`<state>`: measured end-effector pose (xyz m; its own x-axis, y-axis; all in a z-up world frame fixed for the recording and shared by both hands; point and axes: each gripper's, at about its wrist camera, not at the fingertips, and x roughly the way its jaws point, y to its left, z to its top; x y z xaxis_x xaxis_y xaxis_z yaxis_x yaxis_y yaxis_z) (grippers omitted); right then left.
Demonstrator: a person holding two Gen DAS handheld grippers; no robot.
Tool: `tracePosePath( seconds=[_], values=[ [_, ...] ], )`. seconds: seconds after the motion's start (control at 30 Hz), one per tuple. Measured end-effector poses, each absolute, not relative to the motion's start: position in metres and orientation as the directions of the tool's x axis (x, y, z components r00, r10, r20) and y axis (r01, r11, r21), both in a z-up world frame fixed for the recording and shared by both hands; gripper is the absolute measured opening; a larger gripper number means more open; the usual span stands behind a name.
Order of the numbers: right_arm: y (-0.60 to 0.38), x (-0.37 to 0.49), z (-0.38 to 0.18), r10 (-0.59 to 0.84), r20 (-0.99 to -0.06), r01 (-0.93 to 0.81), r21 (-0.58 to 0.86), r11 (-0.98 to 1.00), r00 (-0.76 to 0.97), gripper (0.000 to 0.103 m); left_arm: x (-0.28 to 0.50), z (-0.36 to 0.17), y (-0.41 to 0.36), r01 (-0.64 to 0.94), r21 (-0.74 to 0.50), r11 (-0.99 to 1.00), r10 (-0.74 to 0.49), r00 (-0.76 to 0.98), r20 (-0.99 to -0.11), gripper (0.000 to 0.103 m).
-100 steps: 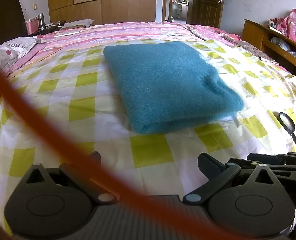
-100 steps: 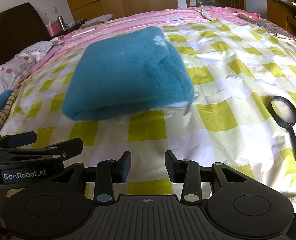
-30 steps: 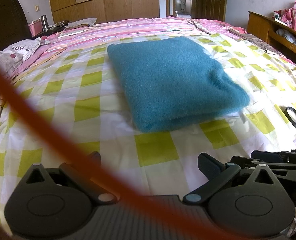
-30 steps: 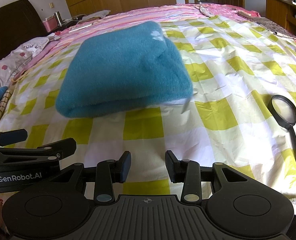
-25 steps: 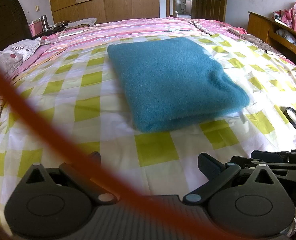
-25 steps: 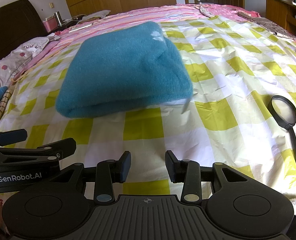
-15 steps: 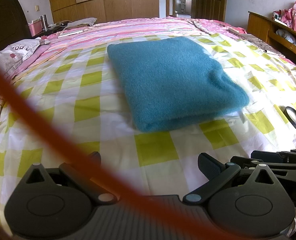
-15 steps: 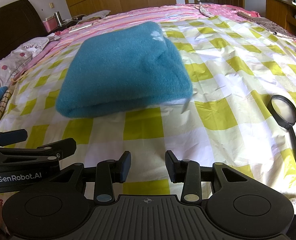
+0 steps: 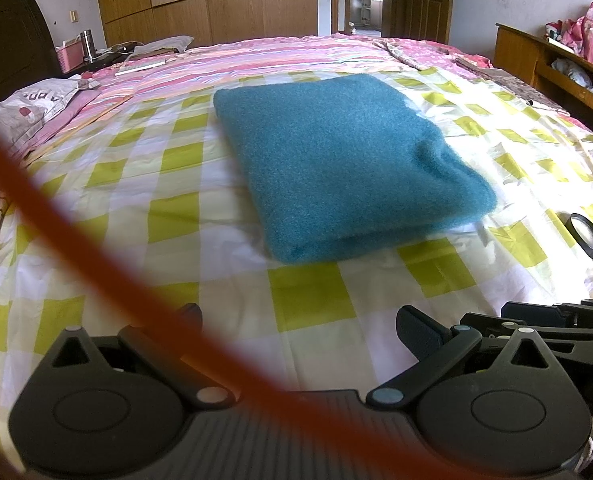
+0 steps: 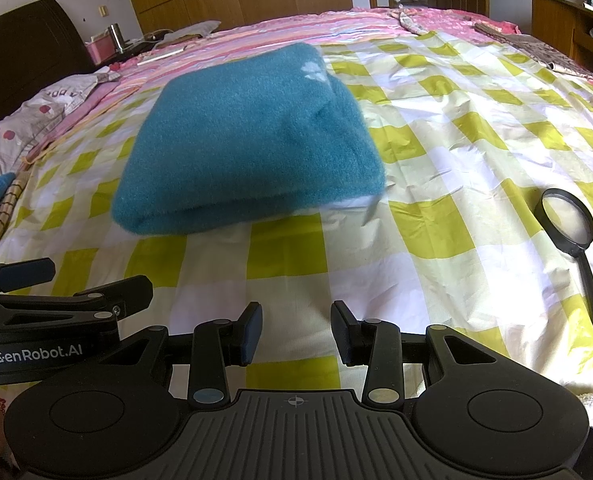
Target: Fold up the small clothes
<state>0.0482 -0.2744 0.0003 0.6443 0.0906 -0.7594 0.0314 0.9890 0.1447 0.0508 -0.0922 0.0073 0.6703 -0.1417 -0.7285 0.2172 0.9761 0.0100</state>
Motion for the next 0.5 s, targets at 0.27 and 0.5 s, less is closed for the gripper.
tracePosePath(
  seconds=[0.27, 0.5],
  values=[
    [-0.2737, 0.0475, 0.0002, 0.091, -0.759, 0.031, 0.144, 0.989, 0.644, 0.038, 0.0499, 0.0095, -0.0935, 0.219, 0.008, 0.976, -0.145, 0.672, -0.726, 0.103],
    [-0.2755, 0.0466, 0.0034, 0.083, -0.757, 0.033, 0.137, 0.990, 0.648, 0.038, 0.0475, 0.0112, -0.0931, 0.222, 0.003, 0.975, -0.152, 0.674, -0.723, 0.103]
  ],
)
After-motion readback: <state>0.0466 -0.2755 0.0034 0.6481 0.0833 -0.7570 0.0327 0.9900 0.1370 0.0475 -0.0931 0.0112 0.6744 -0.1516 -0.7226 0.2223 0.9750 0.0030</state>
